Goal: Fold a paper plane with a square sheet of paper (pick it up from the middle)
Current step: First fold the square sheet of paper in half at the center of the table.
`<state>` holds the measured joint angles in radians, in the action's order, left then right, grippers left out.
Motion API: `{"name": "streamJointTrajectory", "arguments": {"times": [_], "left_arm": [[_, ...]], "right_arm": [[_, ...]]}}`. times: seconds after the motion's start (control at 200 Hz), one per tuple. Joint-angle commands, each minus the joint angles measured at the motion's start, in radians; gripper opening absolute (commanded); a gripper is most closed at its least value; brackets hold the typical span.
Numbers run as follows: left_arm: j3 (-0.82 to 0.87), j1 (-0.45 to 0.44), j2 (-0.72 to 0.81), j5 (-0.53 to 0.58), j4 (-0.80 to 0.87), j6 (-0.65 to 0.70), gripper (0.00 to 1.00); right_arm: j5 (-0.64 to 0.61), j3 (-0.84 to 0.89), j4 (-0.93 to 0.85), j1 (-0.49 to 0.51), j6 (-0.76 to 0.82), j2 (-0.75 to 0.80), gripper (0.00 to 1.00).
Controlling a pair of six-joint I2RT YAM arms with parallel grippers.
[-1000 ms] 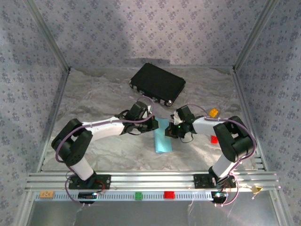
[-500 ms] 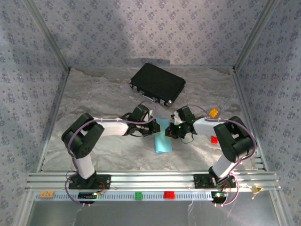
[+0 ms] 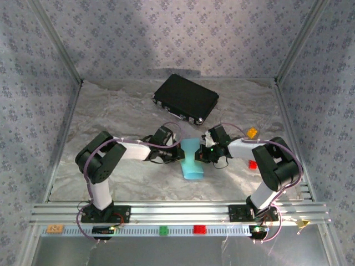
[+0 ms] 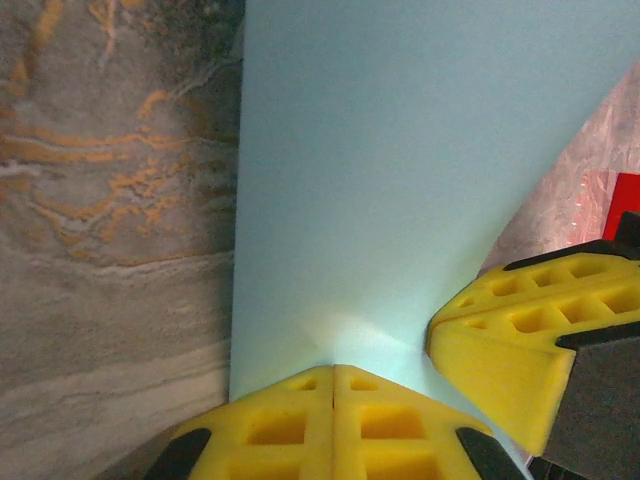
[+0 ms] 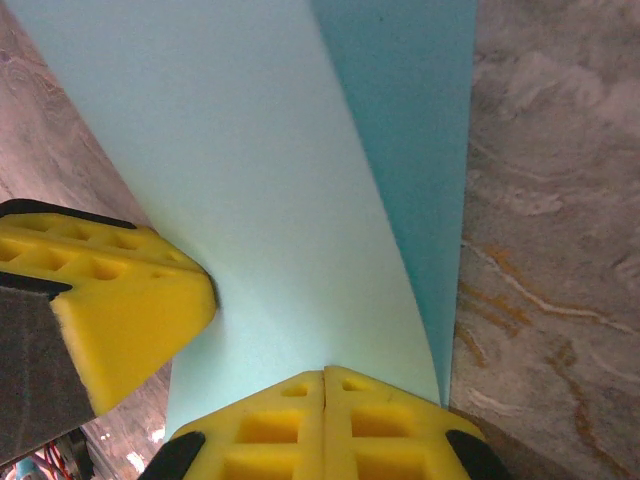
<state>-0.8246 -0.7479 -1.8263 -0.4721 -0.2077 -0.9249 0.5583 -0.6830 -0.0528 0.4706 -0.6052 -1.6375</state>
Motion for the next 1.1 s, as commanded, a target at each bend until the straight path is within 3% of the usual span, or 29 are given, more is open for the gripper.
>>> {"name": "streamJointTrajectory", "arguments": {"times": [0.0,0.22,0.58,0.79,1.094], "left_arm": [[0.001,0.005,-0.017,0.03,0.062,0.032,0.0],[-0.078,0.021,0.029,0.007,0.103,0.049,0.0],[-0.079,0.066,-0.071,-0.028,0.036,0.041,0.0],[-0.071,0.072,-0.077,0.03,0.11,0.053,0.0],[-0.199,0.077,-0.047,-0.029,0.166,0.1,0.0]], "right_arm": [[-0.094,0.046,-0.121,-0.005,-0.002,-0.029,0.0],[-0.099,0.042,-0.131,-0.007,0.004,-0.027,0.0],[-0.097,0.045,-0.124,-0.009,0.004,-0.032,0.0],[-0.093,0.048,-0.126,-0.01,0.003,-0.022,0.0],[-0.094,0.047,-0.127,-0.016,0.005,-0.015,0.0]]}}
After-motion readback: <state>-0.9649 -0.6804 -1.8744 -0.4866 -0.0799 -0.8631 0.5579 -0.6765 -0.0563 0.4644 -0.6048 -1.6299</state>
